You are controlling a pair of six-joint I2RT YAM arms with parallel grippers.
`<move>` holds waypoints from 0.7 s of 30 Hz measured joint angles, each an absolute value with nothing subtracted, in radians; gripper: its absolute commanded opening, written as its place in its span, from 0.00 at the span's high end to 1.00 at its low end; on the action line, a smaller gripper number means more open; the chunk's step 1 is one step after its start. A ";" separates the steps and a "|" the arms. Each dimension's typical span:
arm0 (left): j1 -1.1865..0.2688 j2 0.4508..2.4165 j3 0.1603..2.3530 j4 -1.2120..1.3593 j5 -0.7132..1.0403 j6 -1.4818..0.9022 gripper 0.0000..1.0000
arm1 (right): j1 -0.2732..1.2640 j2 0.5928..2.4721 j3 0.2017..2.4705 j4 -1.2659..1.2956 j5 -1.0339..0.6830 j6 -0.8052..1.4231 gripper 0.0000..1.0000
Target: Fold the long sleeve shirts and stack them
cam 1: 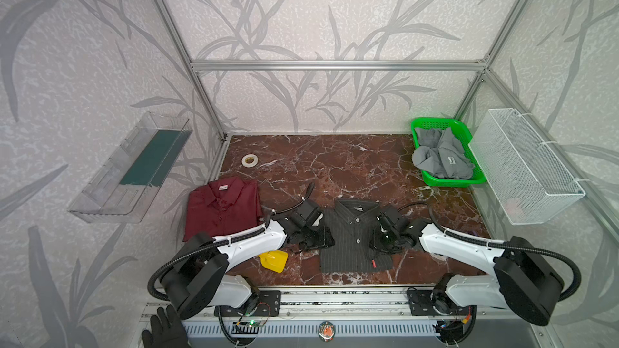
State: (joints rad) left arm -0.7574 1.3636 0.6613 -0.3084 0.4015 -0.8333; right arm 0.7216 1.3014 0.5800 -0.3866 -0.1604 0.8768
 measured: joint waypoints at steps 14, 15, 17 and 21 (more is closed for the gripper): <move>-0.718 1.280 0.667 -0.398 0.333 -0.793 0.38 | 0.704 0.984 0.679 -0.560 -0.188 0.820 0.78; -0.716 1.280 0.667 -0.400 0.333 -0.793 0.39 | 0.706 0.995 0.672 -0.551 -0.212 0.824 0.79; -0.707 1.280 0.667 -0.408 0.334 -0.787 0.39 | 0.715 1.032 0.648 -0.535 -0.251 0.828 0.80; -0.696 1.280 0.667 -0.415 0.338 -0.785 0.39 | 0.721 1.083 0.568 -0.516 -0.262 0.846 0.82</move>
